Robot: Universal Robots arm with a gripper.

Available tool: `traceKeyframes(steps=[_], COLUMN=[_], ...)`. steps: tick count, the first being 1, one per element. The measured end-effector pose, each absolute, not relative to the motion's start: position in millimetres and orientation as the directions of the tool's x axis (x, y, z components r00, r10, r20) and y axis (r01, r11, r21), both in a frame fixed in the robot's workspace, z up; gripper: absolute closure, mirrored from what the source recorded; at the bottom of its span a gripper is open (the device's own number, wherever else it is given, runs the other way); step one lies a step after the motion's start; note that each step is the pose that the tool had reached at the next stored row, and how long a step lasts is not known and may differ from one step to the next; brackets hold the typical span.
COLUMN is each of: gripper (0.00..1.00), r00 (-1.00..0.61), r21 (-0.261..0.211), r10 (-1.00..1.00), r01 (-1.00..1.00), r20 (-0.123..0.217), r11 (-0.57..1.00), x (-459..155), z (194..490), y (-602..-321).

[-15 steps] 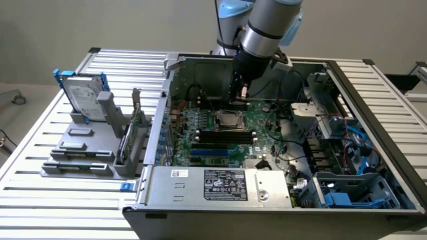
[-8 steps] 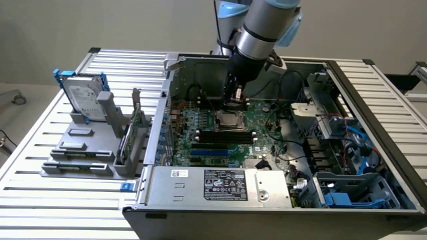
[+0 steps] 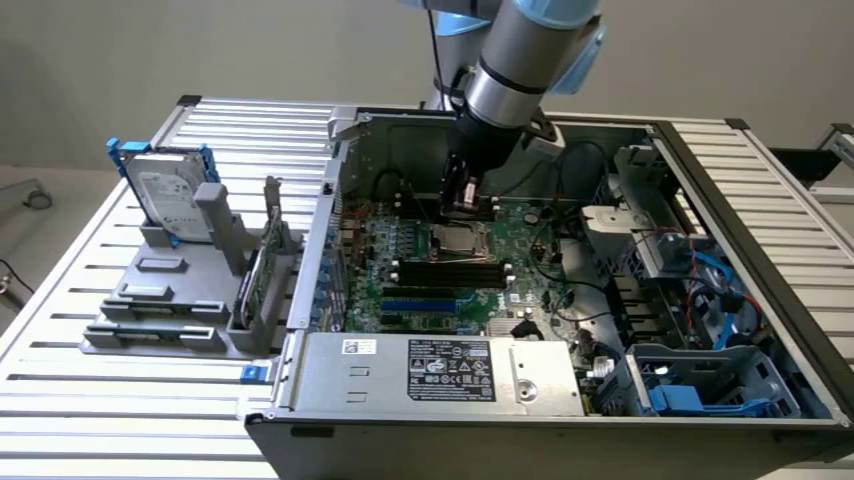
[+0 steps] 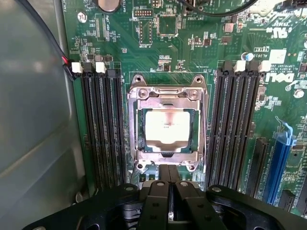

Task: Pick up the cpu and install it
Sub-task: 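Close the cpu cover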

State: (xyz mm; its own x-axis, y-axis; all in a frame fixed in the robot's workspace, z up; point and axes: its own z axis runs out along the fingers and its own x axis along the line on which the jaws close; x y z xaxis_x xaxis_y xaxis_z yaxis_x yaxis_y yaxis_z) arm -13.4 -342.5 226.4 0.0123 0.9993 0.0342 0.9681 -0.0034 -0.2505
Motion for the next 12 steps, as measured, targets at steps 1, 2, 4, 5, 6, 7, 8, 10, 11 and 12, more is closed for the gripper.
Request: traceKeyframes(steps=[1,2,4,5,6,7,8,10,11,12], gripper=[0.89,0.89,0.89,0.89,0.89,0.89,0.89,0.89,0.89,0.89], r00=[0.012,0.012,0.012,0.013,0.012,0.012,0.012,0.013,0.013,0.013], r21=[-0.252,-0.253,-0.255,-0.256,-0.256,-0.257,-0.258,-0.259,-0.26,-0.261], r10=[0.999,0.999,0.999,0.999,0.999,0.999,0.999,0.999,0.999,0.999], r01=[0.968,0.968,0.967,0.967,0.967,0.966,0.966,0.966,0.966,0.965], r20=[0.034,0.034,0.034,0.034,0.034,0.034,0.034,0.035,0.036,0.037], r11=[-0.003,-0.003,-0.003,-0.003,-0.003,-0.003,-0.003,-0.003,-0.003,-0.003], x=[-14,-15,-16,-17,-17,-17,-17,-17,-17,-17], z=[225,224,221,220,218,217,216,214,214,213], y=[-343,-343,-343,-343,-343,-343,-343,-343,-343,-343])
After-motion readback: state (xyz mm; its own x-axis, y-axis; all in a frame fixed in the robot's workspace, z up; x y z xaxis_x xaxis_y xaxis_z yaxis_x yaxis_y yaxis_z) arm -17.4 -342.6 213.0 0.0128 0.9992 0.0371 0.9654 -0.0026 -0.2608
